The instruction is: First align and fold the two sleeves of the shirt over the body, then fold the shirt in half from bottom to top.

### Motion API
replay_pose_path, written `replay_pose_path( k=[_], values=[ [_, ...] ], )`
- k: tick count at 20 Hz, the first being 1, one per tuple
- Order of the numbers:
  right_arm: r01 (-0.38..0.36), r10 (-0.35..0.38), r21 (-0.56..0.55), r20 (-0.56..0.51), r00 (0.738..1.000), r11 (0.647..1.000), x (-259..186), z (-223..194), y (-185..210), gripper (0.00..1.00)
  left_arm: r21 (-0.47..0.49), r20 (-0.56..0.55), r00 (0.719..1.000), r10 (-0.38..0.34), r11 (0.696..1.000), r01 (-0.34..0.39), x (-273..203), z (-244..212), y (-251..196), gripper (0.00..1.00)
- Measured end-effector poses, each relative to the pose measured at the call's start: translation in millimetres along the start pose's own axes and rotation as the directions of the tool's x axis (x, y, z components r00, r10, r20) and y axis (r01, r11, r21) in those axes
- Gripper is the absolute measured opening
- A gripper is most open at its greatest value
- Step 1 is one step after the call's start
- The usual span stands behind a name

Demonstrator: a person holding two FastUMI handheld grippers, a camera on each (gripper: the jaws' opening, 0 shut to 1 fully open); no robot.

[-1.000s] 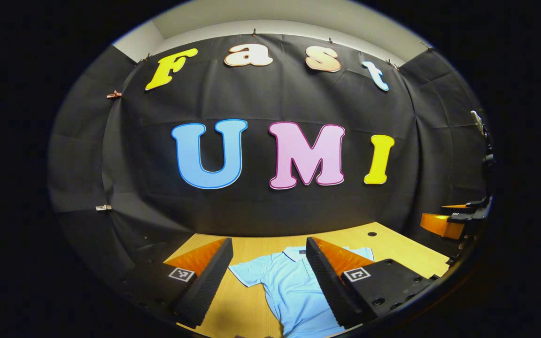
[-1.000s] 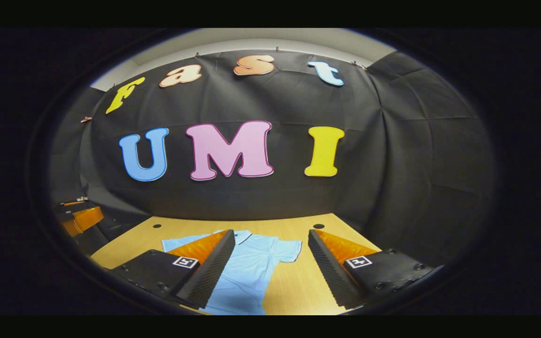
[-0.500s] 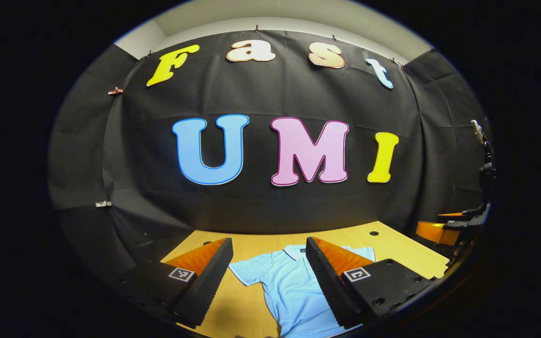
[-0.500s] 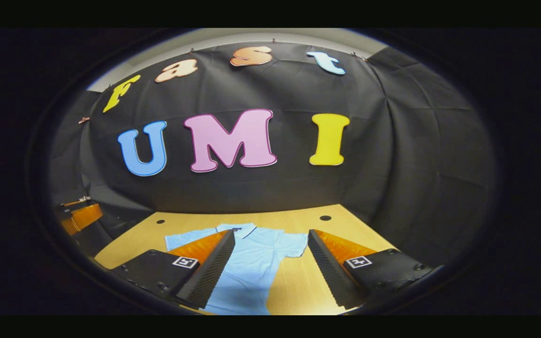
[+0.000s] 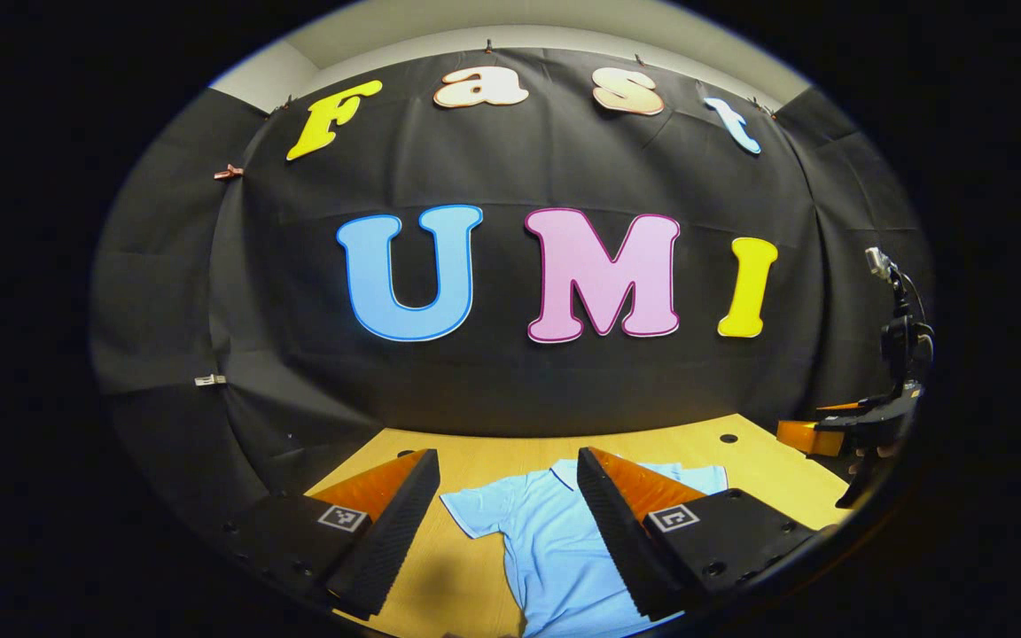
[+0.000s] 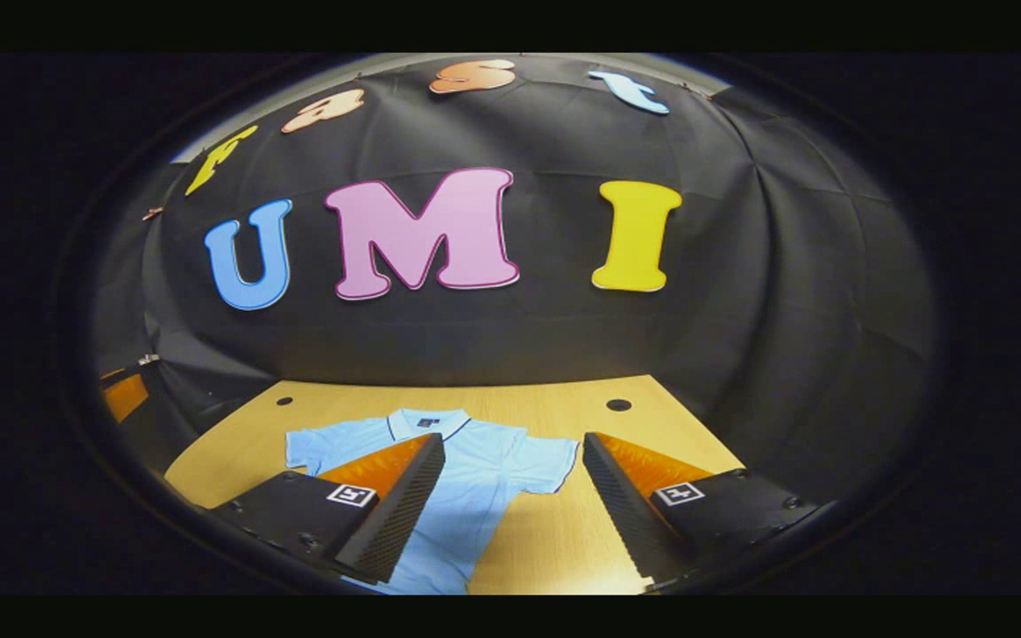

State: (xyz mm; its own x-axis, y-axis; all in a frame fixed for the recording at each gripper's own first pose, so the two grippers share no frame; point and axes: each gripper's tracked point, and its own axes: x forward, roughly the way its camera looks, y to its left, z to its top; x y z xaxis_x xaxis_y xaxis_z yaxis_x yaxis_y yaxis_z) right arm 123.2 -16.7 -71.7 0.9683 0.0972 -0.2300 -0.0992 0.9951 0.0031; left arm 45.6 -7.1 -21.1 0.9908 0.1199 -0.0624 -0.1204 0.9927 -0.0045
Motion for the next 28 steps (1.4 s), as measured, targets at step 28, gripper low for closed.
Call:
replay_pose_path(
  k=[28],
  values=[
    [0.024, -0.082, -0.165, -0.355, 0.931, 0.986, 252.9, -162.1, -101.8, 0.98, -0.034, -0.180, 0.963, 0.203, 0.977, -0.212, 80.6, -49.0, -3.1, 0.99]
  ],
)
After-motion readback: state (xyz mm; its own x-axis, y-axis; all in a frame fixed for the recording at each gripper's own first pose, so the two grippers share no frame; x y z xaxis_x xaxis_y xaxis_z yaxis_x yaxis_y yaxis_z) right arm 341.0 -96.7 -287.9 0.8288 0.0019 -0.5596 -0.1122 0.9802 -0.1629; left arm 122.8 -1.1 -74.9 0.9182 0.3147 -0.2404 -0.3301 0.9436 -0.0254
